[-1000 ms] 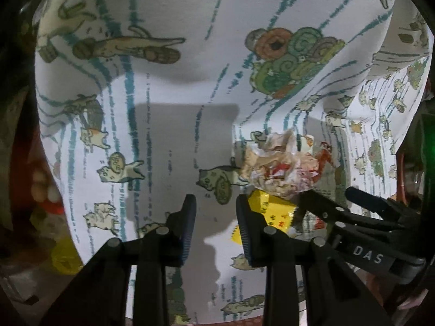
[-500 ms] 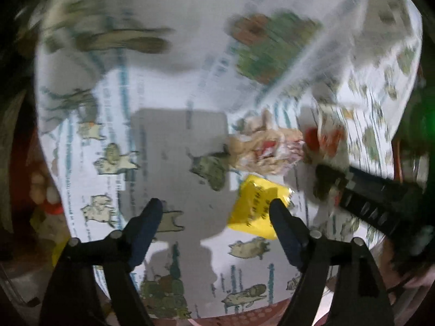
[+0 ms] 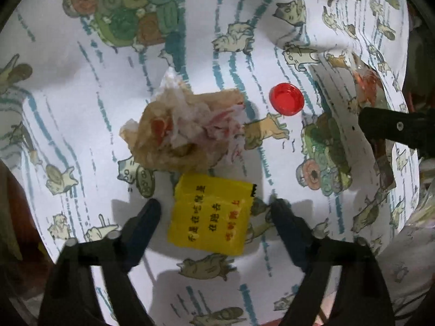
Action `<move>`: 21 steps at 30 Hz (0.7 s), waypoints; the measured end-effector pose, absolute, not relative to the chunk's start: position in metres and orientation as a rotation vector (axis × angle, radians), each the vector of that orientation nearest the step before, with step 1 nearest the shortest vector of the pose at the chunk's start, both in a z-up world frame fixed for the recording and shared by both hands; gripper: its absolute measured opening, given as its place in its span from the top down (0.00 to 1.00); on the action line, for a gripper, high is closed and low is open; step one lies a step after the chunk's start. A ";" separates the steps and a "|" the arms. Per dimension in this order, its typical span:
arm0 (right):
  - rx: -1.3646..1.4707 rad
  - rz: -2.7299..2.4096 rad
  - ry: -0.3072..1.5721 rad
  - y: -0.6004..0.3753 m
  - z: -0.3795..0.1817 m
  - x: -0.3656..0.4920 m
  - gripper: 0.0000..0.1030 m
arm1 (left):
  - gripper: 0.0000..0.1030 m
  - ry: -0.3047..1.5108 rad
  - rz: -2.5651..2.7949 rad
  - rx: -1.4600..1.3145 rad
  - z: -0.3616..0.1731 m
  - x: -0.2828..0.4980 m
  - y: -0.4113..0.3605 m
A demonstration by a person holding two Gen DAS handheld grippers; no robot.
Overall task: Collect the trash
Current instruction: 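Grasp the clear chicken-wing wrapper with the right tool while the left tool holds the packet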
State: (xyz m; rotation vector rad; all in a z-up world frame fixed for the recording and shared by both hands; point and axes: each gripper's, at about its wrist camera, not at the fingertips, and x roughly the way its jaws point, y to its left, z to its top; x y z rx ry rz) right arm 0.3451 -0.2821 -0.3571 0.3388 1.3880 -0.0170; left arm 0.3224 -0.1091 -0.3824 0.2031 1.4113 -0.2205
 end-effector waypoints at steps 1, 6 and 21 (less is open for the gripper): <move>0.347 -0.012 1.387 -0.284 -0.356 0.347 0.42 | 0.43 1.405 -0.223 0.205 -0.380 0.323 -0.109; 0.347 0.029 1.392 -0.303 -0.343 0.345 0.42 | 0.64 1.407 -0.210 0.173 -0.376 0.328 -0.098; 0.316 0.029 1.379 -0.283 -0.340 0.338 0.42 | 0.97 1.434 -0.194 -0.010 -0.366 0.354 -0.062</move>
